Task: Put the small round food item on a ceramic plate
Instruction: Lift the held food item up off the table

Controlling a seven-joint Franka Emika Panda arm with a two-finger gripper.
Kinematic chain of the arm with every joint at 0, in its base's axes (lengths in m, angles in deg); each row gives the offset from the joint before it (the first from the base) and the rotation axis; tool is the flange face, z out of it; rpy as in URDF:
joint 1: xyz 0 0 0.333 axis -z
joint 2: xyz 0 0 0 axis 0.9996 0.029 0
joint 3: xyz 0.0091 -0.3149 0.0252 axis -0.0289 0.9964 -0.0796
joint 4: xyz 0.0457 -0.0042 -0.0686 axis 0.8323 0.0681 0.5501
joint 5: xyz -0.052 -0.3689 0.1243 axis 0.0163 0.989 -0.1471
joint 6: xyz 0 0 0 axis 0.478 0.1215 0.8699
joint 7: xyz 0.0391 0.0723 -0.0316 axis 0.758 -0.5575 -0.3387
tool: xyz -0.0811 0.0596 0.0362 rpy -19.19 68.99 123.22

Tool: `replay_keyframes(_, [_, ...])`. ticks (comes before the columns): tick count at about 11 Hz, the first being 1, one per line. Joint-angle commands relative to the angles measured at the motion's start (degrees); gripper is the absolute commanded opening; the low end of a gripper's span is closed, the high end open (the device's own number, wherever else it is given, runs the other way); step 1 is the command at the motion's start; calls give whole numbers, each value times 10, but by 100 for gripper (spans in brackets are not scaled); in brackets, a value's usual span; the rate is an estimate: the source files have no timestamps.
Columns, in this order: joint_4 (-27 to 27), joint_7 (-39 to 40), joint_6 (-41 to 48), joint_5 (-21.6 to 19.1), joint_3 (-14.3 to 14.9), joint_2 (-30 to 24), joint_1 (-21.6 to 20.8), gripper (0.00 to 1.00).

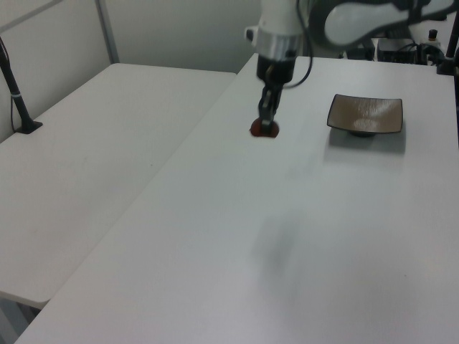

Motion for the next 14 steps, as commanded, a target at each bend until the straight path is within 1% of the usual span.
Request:
replay_keyframes(1, [89,103,68,-61,3,-117,48,2])
replay_keyframes(2, [92,118,101,-71,5,-138,64,3])
replay_keyframes(4, [136,157,125,-88,20,-195,83,3])
replay_keyframes(5, [158,174,123,-89,22,-220,90,3])
replay_keyframes(7, [170,172,134,-84,25,-246,100,3])
replay_keyframes(9, [183,185,135,-82,25,-258,157,3])
replay_keyframes(12, [200,243,133,-80,25,-259,236,5])
replay_keyframes(14, [224,294,126,-56,25,-257,275,5])
